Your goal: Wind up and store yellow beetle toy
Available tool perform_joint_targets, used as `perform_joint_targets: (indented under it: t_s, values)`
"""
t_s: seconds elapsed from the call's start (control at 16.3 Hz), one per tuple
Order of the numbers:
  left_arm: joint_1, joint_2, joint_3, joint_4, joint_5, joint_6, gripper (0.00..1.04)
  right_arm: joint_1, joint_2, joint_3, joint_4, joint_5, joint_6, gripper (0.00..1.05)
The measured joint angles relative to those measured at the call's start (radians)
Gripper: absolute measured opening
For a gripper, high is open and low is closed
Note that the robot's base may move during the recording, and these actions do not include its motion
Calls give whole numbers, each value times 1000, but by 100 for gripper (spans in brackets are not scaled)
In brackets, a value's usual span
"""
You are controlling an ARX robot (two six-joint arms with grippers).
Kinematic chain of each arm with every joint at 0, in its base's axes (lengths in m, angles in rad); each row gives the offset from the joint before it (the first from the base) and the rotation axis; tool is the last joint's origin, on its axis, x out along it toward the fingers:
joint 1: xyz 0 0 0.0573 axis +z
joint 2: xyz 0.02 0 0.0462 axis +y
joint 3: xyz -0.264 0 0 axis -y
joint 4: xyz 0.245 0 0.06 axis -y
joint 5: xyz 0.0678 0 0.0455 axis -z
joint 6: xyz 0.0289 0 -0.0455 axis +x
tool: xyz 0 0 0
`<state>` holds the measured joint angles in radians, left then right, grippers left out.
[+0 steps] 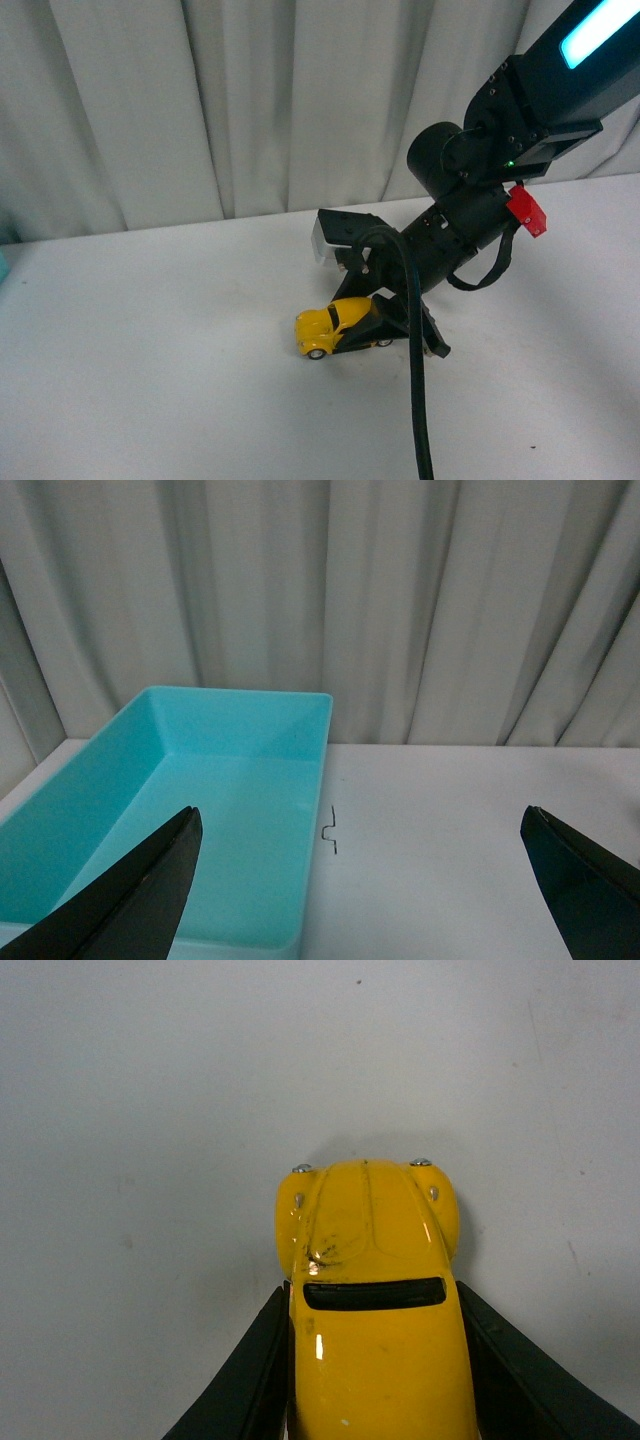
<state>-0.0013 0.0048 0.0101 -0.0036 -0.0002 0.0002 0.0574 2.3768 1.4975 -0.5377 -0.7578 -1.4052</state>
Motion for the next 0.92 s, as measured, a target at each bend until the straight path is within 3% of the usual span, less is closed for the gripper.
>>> perform_joint_targets:
  t_s: [0.49,0.92]
  values:
    - [0,0,0,0,0,0,98,-94,11,-6,-43,-26,-50,42]
    - [0,0,0,0,0,0,98,-246,6,-68,-99,-62,-217,42]
